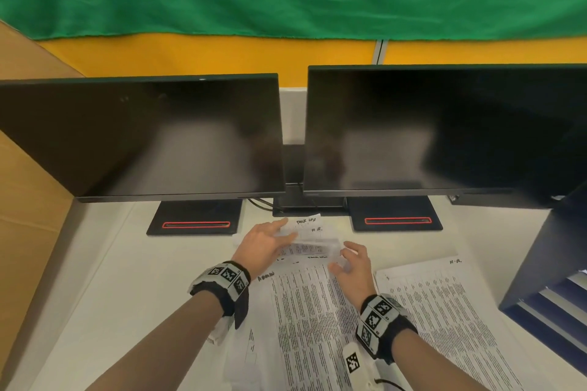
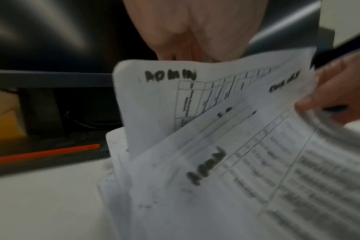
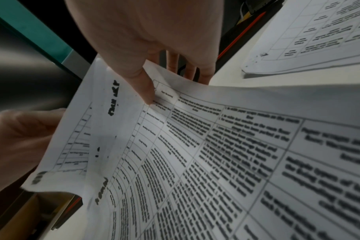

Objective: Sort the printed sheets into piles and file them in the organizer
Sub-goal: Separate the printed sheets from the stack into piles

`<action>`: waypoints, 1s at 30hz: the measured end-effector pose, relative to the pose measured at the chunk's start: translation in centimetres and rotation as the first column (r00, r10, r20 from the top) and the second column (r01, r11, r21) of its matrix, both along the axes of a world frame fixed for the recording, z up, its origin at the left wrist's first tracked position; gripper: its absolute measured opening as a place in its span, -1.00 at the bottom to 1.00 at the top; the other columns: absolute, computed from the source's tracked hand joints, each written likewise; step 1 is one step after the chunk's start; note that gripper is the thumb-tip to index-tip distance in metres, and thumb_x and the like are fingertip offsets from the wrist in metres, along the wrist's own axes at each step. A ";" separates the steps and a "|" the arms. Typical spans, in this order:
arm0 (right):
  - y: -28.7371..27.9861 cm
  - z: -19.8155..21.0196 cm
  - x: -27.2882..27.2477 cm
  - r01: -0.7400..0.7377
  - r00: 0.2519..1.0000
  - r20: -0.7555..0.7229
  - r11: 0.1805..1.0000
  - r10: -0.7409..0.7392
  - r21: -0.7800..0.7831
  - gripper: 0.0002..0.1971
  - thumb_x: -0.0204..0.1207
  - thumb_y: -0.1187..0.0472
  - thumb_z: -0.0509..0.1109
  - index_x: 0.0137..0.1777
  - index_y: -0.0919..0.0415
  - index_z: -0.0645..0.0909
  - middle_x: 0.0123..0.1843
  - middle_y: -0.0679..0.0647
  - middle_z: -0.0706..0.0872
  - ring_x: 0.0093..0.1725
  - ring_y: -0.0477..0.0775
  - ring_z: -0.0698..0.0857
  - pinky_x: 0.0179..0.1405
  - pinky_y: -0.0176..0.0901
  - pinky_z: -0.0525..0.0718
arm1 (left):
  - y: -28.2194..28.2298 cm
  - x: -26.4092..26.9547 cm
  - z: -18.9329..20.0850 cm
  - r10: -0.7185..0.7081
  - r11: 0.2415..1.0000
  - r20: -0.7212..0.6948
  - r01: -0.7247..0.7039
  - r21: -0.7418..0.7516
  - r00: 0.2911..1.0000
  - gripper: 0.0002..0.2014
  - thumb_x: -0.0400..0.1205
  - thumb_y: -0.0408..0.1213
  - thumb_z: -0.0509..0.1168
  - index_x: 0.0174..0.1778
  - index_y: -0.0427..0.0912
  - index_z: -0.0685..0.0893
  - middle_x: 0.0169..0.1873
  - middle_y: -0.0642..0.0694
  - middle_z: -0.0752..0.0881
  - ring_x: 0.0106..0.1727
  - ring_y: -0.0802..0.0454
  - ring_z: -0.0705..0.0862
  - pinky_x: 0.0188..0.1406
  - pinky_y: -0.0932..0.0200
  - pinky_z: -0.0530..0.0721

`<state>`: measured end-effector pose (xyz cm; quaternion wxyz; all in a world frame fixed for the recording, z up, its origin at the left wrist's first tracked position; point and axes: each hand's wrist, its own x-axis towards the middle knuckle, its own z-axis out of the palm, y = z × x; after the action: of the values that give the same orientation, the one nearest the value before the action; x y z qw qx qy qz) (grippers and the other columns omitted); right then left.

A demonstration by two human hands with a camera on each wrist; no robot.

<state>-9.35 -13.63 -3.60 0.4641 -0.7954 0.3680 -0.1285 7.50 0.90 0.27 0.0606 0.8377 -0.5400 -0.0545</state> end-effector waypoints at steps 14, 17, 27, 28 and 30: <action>-0.1 0.7 -0.3 0.017 0.998 0.058 0.989 -0.025 0.146 -0.92 0.55 0.26 0.34 -0.06 0.22 0.65 -0.14 0.06 0.76 -0.14 0.06 0.71 -0.11 -0.12 0.70 | -1.0 -0.1 0.8 0.244 0.963 -0.591 -0.265 0.053 0.769 -0.53 0.64 0.18 0.07 0.11 -0.11 0.66 0.18 -0.04 0.61 0.20 -0.03 0.56 0.19 0.06 0.51; -0.2 0.3 -0.2 -0.020 0.999 0.039 0.973 0.011 0.230 -0.89 0.54 0.26 0.30 0.03 0.16 0.59 -0.01 0.07 0.73 0.03 0.12 0.71 0.08 0.10 0.71 | -0.4 -0.5 0.6 0.160 0.978 -0.532 -0.061 0.199 0.831 -0.58 0.57 0.06 0.30 0.31 0.01 0.51 0.23 0.01 0.65 0.16 -0.02 0.63 0.14 0.07 0.60; -3.5 0.1 2.8 0.083 0.981 -0.191 0.939 -0.019 0.334 -0.74 0.62 0.29 0.13 0.21 0.16 0.58 0.26 0.17 0.65 0.20 0.19 0.62 0.26 0.10 0.62 | 3.1 0.0 -2.7 0.234 0.964 -0.361 -0.265 -0.037 0.903 -0.80 0.60 -0.23 0.29 -0.30 0.15 0.53 -0.28 0.14 0.71 -0.18 0.08 0.66 -0.17 0.24 0.50; -3.9 -0.4 3.3 0.036 0.970 -0.241 0.958 0.034 0.283 -0.68 0.62 0.31 0.11 0.29 0.16 0.57 0.33 0.16 0.62 0.29 0.20 0.59 0.35 0.11 0.58 | 3.1 0.1 -2.9 0.238 0.962 -0.369 -0.272 -0.041 0.899 -0.77 0.60 -0.23 0.29 -0.33 0.18 0.50 -0.31 0.19 0.67 -0.19 0.08 0.65 -0.15 0.21 0.50; -4.4 -1.2 4.3 -0.002 0.950 -0.304 0.973 0.074 0.231 -0.63 0.59 0.34 0.13 0.37 0.22 0.53 0.40 0.19 0.57 0.36 0.23 0.56 0.39 0.12 0.55 | 3.0 0.1 -3.3 0.239 0.960 -0.384 -0.277 -0.045 0.892 -0.73 0.60 -0.23 0.30 -0.36 0.20 0.47 -0.33 0.23 0.62 -0.19 0.09 0.63 -0.14 0.19 0.50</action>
<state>-5.02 -18.06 -4.78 0.4909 -0.7542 0.4332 0.0506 7.61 3.90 -3.03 0.2103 0.8720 -0.4044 -0.1784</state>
